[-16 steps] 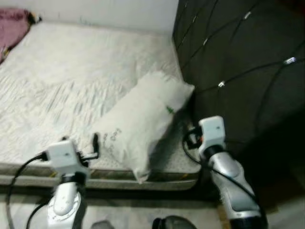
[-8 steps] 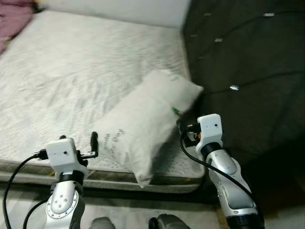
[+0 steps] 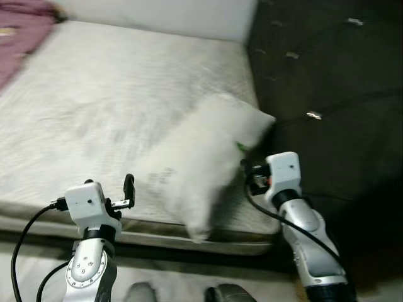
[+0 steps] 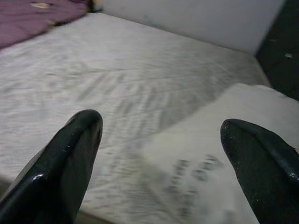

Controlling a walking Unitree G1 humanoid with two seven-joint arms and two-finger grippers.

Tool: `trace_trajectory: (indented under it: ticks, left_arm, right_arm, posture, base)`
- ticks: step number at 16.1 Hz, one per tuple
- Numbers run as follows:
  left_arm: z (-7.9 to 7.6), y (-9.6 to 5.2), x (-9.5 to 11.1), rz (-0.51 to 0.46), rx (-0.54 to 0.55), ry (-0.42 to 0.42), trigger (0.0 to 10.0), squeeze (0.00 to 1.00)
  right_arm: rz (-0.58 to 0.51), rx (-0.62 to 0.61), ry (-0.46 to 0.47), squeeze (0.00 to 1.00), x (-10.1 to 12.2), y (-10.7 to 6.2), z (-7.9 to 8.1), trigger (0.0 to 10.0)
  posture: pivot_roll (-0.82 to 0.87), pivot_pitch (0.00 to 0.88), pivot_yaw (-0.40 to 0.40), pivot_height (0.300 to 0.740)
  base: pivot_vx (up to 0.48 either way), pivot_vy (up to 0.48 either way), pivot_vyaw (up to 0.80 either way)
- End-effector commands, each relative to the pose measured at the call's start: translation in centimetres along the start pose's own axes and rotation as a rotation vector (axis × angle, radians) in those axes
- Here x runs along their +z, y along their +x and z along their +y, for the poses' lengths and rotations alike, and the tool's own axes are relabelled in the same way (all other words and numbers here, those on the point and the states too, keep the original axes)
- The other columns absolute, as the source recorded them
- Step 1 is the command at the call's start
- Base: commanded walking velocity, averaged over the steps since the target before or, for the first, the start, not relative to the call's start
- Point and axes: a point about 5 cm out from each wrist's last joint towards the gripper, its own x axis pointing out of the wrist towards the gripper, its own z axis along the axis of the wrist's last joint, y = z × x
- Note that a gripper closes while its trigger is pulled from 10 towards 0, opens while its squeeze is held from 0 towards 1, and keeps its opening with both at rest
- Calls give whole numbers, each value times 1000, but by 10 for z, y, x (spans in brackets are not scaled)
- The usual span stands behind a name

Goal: Clean up the room

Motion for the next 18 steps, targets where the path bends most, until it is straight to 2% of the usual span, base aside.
trace_trajectory:
  ticks: [1,3,11,14,17,18]
  left_arm:
    - [4,0,0,14,14,3,10000,0]
    - [3,-1,1,3,7,10,10000,0]
    - [3,-1,0,9,8,17,10000,0]
    - [3,0,0,10,8,17,10000,0]
    - [3,0,0,11,10,17,10000,0]
    - [2,1,0,9,0,0,10000,0]
  right_arm:
    - [1,16,17,0,1,0,5,10000]
    - [3,19,18,0,0,0,5,10000]
    - [21,23,22,0,-2,1,6,10000]
    - [23,19,28,0,-3,1,6,10000]
    - [20,21,25,0,-2,1,6,10000]
    - [18,20,24,0,-2,2,6,10000]
  posture:
    - [19,83,-80,740]
    - [21,80,-82,740]
    - [22,79,-81,740]
    - [21,81,-80,740]
    - [21,81,-80,740]
    - [19,81,-80,740]
  base:
    - [0,480,0]
    - [0,480,0]
    - [0,0,0]
    - [0,0,-708]
    - [0,0,0]
    - [0,480,0]
